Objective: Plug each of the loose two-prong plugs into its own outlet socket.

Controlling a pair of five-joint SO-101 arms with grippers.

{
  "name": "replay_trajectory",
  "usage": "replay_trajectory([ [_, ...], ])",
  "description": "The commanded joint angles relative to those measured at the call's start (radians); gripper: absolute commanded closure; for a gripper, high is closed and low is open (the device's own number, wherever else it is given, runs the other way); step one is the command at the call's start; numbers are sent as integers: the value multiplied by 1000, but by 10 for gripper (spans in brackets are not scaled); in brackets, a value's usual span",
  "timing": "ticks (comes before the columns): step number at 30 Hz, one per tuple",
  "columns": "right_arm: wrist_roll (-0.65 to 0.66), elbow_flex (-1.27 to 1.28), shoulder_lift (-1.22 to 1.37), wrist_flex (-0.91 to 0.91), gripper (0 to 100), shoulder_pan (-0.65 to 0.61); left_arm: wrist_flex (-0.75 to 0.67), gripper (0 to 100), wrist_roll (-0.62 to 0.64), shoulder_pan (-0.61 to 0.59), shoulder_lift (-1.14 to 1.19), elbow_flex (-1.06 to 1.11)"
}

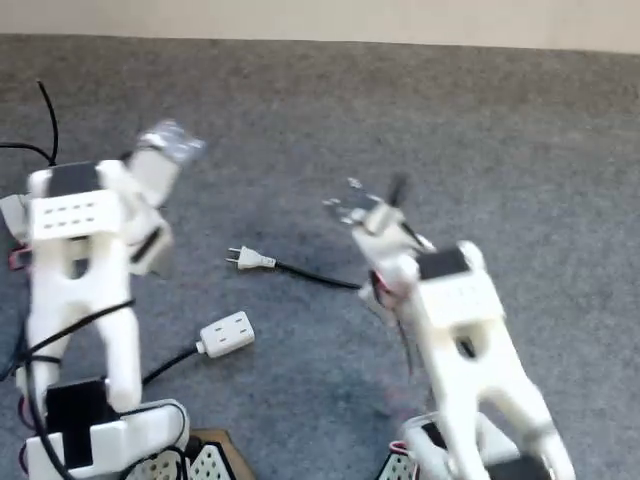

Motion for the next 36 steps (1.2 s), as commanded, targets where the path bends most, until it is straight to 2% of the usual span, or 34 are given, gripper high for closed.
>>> replay_trajectory([
  [1, 98, -280, 246, 45, 717, -91, -55, 740, -3, -157, -27, -31],
  [5, 178, -552, 469, 131, 717, -173, -149, 740, -169, -314, -27, 48],
  [9, 258, -776, 601, 180, 717, -217, -341, 740, -290, -447, -27, 219],
  [13, 282, -866, 670, 176, 717, -255, -555, 740, -373, -539, -27, 389],
  [17, 308, -877, 705, 170, 733, -332, -686, 740, -414, -581, -27, 495],
  [23, 362, -776, 799, 38, 745, -357, -723, 740, -422, -613, -28, 526],
  [33, 350, -769, 906, -42, 748, -361, -724, 740, -422, -615, -28, 527],
  [36, 308, -766, 909, -87, 749, -371, -724, 740, -420, -615, -28, 527],
])
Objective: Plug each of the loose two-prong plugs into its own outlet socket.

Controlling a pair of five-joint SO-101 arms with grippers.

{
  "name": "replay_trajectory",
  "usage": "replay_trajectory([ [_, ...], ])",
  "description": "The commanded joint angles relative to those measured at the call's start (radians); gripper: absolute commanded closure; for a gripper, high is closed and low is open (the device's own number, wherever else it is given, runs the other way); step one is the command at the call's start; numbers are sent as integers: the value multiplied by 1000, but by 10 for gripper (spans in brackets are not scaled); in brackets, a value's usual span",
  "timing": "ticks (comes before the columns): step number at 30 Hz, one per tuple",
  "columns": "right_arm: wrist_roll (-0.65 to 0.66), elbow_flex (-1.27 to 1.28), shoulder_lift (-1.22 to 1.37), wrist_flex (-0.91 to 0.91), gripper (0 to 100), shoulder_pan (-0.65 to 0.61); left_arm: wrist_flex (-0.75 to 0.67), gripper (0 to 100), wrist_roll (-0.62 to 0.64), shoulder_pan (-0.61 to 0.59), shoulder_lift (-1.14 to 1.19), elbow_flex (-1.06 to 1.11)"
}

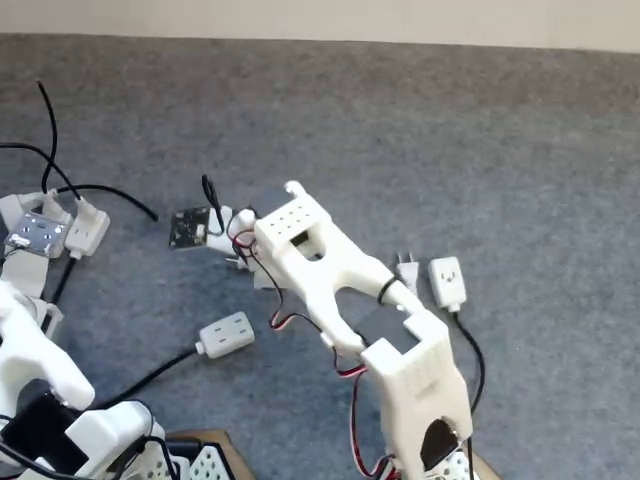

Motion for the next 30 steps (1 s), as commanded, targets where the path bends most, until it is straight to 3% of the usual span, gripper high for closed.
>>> replay_trajectory([
  [1, -43, -2, -19, -56, 749, -21, -12, 740, -8, -7, -28, -2],
  [24, -83, -27, 137, -62, 992, -21, -12, 740, -8, -8, -28, 18],
  [30, -78, -50, 139, -56, 993, -21, -12, 740, -8, -7, -28, 19],
])
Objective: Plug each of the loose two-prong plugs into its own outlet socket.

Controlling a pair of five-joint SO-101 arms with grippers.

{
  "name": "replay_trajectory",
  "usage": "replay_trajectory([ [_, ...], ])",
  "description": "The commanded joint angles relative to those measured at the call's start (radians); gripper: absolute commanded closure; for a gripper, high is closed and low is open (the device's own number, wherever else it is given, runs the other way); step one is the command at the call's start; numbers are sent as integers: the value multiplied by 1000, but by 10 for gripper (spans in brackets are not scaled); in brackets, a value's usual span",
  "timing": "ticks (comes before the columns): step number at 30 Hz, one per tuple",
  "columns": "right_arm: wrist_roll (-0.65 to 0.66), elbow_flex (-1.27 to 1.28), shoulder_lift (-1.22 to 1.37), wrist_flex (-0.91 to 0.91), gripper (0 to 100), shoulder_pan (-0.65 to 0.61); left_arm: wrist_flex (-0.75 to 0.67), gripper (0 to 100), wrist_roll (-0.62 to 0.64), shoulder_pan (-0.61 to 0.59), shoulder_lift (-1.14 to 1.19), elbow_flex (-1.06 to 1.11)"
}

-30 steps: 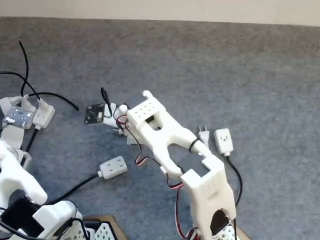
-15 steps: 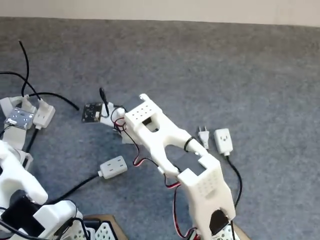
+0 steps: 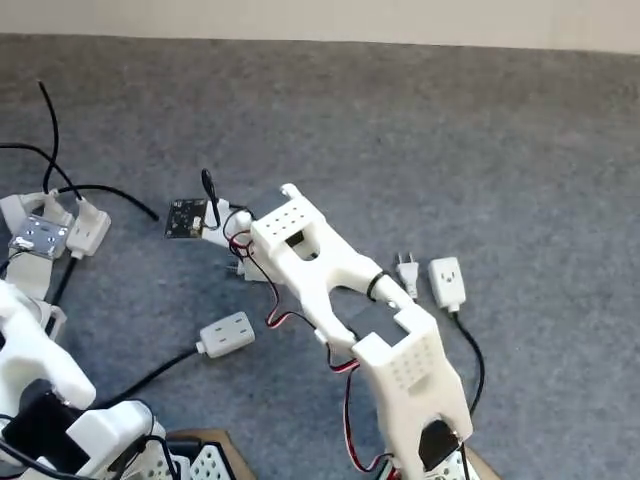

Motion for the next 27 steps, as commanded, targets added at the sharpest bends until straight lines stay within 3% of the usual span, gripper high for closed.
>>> replay_trajectory([
  [1, -6, -8, 4, 30, 993, -4, -11, 740, -8, -4, -28, 2],
  [4, -17, -68, -5, 157, 993, -4, -11, 740, -8, 1, -36, 1],
  [8, -181, -194, -70, 280, 993, 18, 3, 740, 14, 25, -38, -28],
  [12, -287, -176, -214, 275, 993, 51, 172, 739, 110, 82, -38, -107],
  [18, -328, 173, -564, 136, 993, 56, 466, 740, 138, 174, -38, -303],
  [27, -345, 835, -1302, -21, 993, 53, 727, 737, 285, 358, -38, -556],
])
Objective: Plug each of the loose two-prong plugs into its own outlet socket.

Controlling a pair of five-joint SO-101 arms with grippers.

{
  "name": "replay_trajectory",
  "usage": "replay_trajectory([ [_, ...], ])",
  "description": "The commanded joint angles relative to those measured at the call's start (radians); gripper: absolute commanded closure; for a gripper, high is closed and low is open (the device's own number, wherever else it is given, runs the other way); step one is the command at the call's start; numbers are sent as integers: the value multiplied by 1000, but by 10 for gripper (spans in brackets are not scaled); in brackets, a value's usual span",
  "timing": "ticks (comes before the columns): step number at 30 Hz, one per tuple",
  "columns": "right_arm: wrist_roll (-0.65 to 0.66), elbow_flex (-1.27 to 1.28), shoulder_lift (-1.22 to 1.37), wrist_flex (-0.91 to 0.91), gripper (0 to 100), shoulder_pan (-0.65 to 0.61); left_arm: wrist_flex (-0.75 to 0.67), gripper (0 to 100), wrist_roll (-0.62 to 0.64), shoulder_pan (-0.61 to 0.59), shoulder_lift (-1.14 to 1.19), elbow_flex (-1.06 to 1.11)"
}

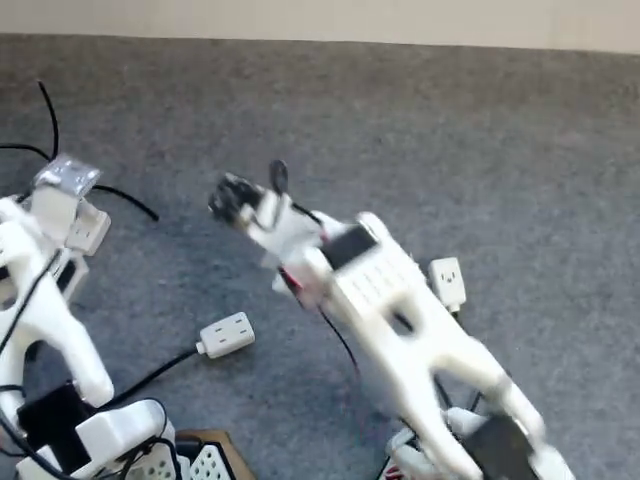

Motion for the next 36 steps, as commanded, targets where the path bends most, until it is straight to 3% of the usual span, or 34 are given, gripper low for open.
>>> replay_trajectory([
  [1, -46, 237, -363, -56, 993, 13, 114, 737, 71, 108, -38, -128],
  [9, -147, 634, -816, -124, 993, 13, 232, 725, 338, 361, -67, -294],
  [15, -155, 754, -751, -239, 993, 15, 210, 687, 477, 545, -265, -260],
  [22, -229, 757, -602, -321, 993, 13, -241, 686, 574, 582, -567, 275],
  [26, -275, 757, -579, -323, 993, 10, -430, 681, 677, 602, -731, 547],
  [32, -296, 757, -572, -323, 993, -107, -465, 607, 769, 737, -964, 751],
  [36, -298, 756, -572, -323, 993, -114, -463, 598, 772, 768, -1110, 820],
])
